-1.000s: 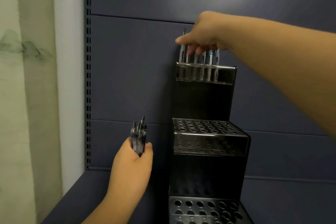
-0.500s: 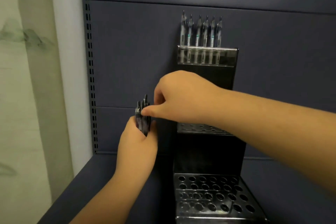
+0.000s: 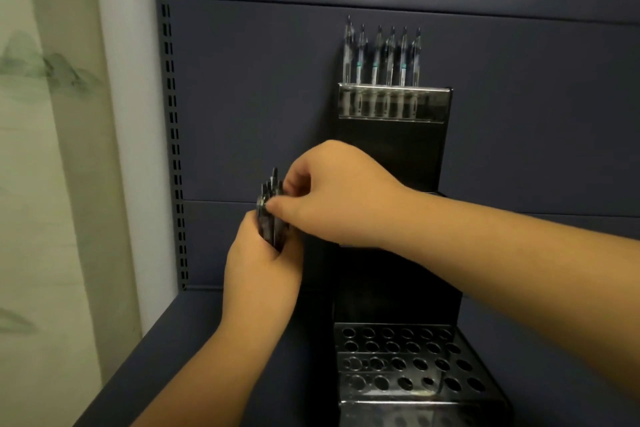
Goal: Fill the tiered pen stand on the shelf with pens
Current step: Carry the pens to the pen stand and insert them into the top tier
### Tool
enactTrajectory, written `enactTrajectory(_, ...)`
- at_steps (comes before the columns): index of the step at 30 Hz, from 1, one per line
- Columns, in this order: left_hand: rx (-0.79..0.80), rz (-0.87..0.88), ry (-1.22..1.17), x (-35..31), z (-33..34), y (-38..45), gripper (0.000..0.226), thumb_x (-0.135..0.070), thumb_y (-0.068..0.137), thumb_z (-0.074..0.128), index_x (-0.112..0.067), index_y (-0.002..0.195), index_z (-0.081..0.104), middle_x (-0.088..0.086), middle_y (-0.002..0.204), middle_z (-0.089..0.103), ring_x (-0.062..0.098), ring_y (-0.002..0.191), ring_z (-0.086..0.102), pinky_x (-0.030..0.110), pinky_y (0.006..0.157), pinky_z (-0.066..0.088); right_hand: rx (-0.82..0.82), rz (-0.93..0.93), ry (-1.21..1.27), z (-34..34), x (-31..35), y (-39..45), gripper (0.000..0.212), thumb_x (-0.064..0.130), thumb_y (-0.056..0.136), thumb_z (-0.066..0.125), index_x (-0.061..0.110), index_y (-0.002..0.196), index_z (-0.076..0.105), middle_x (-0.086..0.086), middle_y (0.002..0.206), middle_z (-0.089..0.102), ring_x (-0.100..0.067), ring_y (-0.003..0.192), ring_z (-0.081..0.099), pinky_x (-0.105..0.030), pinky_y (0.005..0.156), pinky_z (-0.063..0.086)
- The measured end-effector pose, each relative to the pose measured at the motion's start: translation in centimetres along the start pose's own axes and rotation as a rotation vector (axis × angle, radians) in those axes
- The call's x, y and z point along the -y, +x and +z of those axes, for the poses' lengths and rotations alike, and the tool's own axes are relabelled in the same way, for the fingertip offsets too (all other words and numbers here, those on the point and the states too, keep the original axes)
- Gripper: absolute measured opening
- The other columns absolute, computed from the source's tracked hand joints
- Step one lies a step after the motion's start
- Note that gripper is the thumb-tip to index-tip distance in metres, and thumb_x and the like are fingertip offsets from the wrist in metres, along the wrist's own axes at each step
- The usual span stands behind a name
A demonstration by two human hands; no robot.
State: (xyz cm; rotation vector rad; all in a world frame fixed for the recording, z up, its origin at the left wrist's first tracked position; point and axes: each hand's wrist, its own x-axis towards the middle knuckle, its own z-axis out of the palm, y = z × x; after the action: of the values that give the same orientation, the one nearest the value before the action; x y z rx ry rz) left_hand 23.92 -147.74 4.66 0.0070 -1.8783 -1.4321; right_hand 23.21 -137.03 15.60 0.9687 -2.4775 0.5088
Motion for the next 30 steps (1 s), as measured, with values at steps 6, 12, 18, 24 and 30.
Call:
enactTrajectory(6,-0.02,-0.04,-0.058,-0.6,0.0,-0.1,0.008,-0.028,0.094,0.062,-0.027,0.088,0.056,-0.009,0.066,0.057,-0.006,0.054,0.054,0.008,0.045,0.038,-0.018,0.113,0.277,-2.9,-0.7,0.3,0.037,0.039,0.091,0.072,0.002,0.086,0.073,-0.01,0.069,0.065,-0.01,0.059,0.057,-0.029,0.066,0.056)
enactTrajectory(12,-0.008,-0.051,-0.015,-0.4,0.2,-0.2,0.014,-0.024,0.096,0.063,-0.021,0.084,0.057,-0.003,0.074,0.059,-0.009,0.063,0.056,0.004,0.054,0.04,-0.31,0.11,0.614,-5.2,-2.0,1.9,0.019,0.026,0.098,0.066,0.015,0.083,0.063,0.002,0.072,0.072,-0.01,0.065,0.072,-0.022,0.054,0.046)
enactTrajectory(18,0.007,-0.06,0.01,-0.1,0.3,-0.3,0.017,-0.029,0.098,0.058,-0.023,0.082,0.056,-0.004,0.072,0.058,-0.008,0.063,0.055,0.004,0.053,0.038,-0.797,-0.091,0.51,-12.1,-5.3,4.3,0.018,0.025,0.103,0.058,0.008,0.106,0.062,0.001,0.089,0.071,-0.01,0.08,0.074,-0.024,0.065,0.06)
enactTrajectory(24,0.013,-0.099,0.037,0.1,0.4,-0.2,0.017,-0.031,0.098,0.058,-0.024,0.083,0.057,-0.004,0.072,0.059,0.001,0.065,0.058,0.011,0.05,0.038,-0.715,0.037,0.263,-15.0,-8.1,9.2,0.024,0.028,0.1,0.063,0.005,0.107,0.066,-0.005,0.083,0.072,-0.01,0.069,0.074,-0.029,0.067,0.063)
enactTrajectory(30,0.021,-0.122,0.047,-0.2,0.3,-0.1,0.018,-0.031,0.098,0.057,-0.023,0.082,0.055,-0.004,0.07,0.057,0.008,0.065,0.056,0.02,0.054,0.035,-0.526,0.1,0.213,-15.6,-8.3,11.5,0.019,0.028,0.097,0.068,0.009,0.092,0.068,-0.012,0.082,0.074,-0.018,0.071,0.077,-0.034,0.071,0.065)
